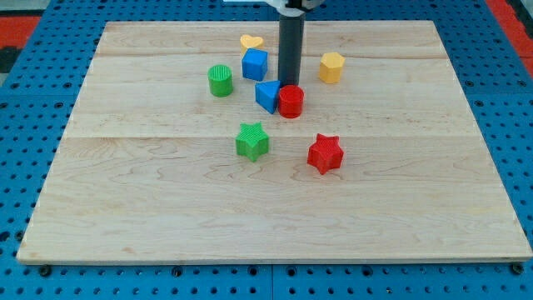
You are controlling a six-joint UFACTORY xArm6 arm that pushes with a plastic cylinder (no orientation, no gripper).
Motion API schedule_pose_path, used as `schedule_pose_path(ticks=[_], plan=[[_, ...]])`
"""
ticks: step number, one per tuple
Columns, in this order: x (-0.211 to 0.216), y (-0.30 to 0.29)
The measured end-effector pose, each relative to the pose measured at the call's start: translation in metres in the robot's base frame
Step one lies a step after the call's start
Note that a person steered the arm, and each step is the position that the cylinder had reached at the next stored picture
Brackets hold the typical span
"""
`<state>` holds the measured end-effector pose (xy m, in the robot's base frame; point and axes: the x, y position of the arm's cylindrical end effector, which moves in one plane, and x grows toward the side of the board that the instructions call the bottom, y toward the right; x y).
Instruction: Slightly move the triangle to the left
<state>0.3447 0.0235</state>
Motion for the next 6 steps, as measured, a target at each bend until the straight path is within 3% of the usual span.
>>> schedule_pose_path(ticks=[2, 3, 5, 6], plan=[[0.021, -0.013], [0.052, 0.025], [0.032, -0.03], [0.044, -0.047]])
